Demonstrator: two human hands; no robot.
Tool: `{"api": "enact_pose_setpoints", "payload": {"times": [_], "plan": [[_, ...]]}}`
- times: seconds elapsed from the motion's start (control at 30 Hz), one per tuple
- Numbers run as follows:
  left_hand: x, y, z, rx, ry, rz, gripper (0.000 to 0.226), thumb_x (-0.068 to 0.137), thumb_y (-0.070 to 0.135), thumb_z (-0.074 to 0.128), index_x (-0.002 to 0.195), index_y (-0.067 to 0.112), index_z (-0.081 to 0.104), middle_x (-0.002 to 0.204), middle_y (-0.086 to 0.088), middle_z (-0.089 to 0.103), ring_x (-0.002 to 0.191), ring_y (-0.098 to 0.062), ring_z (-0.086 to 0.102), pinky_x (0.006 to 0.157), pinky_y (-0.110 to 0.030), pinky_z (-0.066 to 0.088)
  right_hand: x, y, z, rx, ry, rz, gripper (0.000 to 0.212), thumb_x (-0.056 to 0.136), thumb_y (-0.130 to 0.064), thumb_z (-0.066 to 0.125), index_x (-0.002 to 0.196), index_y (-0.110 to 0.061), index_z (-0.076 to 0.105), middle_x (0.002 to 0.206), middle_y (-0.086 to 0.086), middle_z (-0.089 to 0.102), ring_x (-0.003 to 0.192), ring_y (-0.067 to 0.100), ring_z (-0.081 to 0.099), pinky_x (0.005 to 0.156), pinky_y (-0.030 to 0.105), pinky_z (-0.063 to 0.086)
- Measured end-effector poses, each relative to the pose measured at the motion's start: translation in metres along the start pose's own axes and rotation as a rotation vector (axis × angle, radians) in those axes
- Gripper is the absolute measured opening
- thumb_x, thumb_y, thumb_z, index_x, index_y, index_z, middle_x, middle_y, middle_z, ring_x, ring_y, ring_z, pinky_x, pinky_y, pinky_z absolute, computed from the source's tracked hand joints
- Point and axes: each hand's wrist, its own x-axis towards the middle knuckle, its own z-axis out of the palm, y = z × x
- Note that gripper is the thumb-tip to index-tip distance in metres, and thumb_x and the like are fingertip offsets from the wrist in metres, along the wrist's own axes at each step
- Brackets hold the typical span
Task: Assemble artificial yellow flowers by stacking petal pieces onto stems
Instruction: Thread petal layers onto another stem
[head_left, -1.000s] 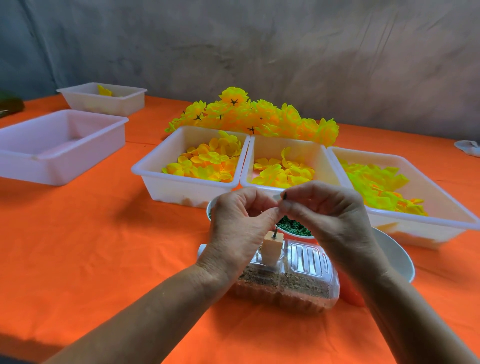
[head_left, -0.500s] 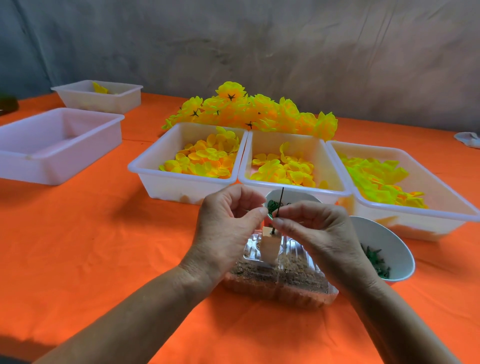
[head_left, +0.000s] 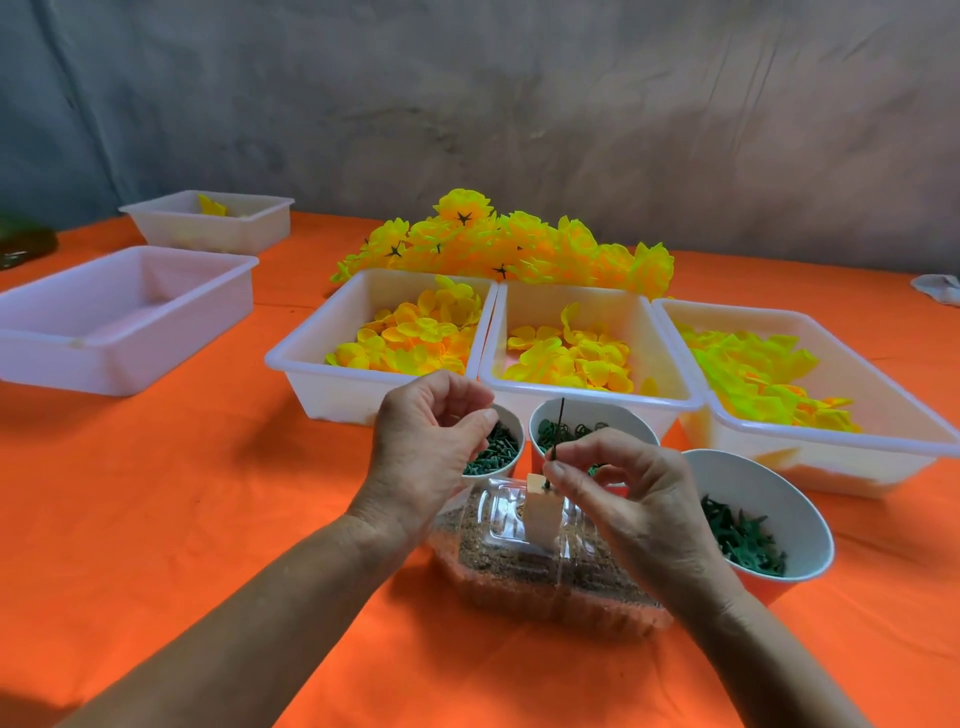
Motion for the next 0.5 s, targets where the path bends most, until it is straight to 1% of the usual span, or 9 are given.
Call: {"api": "enact_pose_setpoints", "payload": {"times": [0.07,0.1,0.2,0.27,0.33,0.4,0.43,0.5], "plan": [[0.004,-0.005,0.0,0.026,0.005,-0.01,0.021,0.081,-0.005,0.065,0.075,0.015,0.063,0.065,-0.002,0.062,0.051,0.0,0.055,0.052,-0.012,0.046,-0.001,0.0,-0.001,-0.006,0.003,-0.017,0.017,0.074,-0.009,0.076,0.07,-0.025,0.071,0.069,0.0,0.069,0.062,0.005,0.059,0.061,0.026,0.047],[0.007,-0.009,0.0,0.045,0.011,-0.019,0.021,0.082,-0.004,0.065,0.074,0.015,0.063,0.066,-0.002,0.062,0.051,-0.001,0.055,0.052,-0.013,0.046,-0.001,0.001,-0.001,-0.005,0.008,-0.024,0.016,0.073,-0.011,0.076,0.069,-0.025,0.071,0.069,0.0,0.068,0.061,0.005,0.059,0.06,0.025,0.047],[0.029,-0.019,-0.007,0.133,0.04,-0.037,0.016,0.083,0.004,0.066,0.074,0.016,0.064,0.069,-0.006,0.064,0.056,-0.01,0.057,0.059,-0.025,0.049,-0.001,0.0,0.0,0.038,0.016,-0.02,0.003,0.07,-0.025,0.073,0.067,-0.024,0.072,0.069,-0.002,0.068,0.061,0.004,0.059,0.058,0.02,0.047],[0.054,-0.025,-0.018,0.271,0.116,0.009,0.011,0.083,0.007,0.066,0.075,0.014,0.065,0.072,-0.005,0.066,0.066,-0.016,0.06,0.067,-0.03,0.051,-0.001,0.0,0.0,0.062,0.015,-0.011,0.005,0.067,-0.029,0.071,0.066,-0.025,0.073,0.068,-0.002,0.069,0.06,0.005,0.06,0.057,0.018,0.046],[0.086,-0.029,-0.034,0.495,0.19,0.059,0.007,0.083,0.007,0.065,0.084,0.011,0.069,0.083,-0.006,0.069,0.081,-0.022,0.064,0.076,-0.033,0.051,-0.001,0.001,-0.001,0.079,-0.008,-0.001,0.004,0.067,-0.03,0.071,0.069,-0.029,0.074,0.069,-0.001,0.069,0.059,0.006,0.061,0.056,0.016,0.046],[0.121,-0.034,-0.052,0.745,0.211,0.045,0.022,0.084,0.002,0.059,0.101,0.011,0.069,0.102,-0.011,0.068,0.096,-0.03,0.062,0.081,-0.036,0.05,0.001,0.001,-0.003,0.085,-0.036,-0.001,0.004,0.067,-0.03,0.072,0.069,-0.032,0.074,0.071,0.0,0.07,0.06,0.007,0.061,0.056,0.015,0.046],[0.136,-0.037,-0.06,0.865,0.185,0.022,0.031,0.084,-0.001,0.055,0.109,0.013,0.067,0.112,-0.013,0.065,0.103,-0.032,0.06,0.083,-0.037,0.049,0.001,0.001,-0.003,0.093,-0.049,-0.002,0.003,0.067,-0.03,0.072,0.069,-0.032,0.074,0.072,0.001,0.069,0.059,0.006,0.061,0.056,0.015,0.046],[0.161,-0.043,-0.069,1.062,0.068,-0.011,0.044,0.086,-0.005,0.049,0.119,0.02,0.063,0.126,-0.016,0.056,0.113,-0.034,0.054,0.084,-0.038,0.047,0.002,0.001,-0.005,0.119,-0.078,0.0,0.003,0.068,-0.028,0.072,0.067,-0.03,0.074,0.071,0.001,0.068,0.058,0.004,0.059,0.055,0.014,0.045]]}}
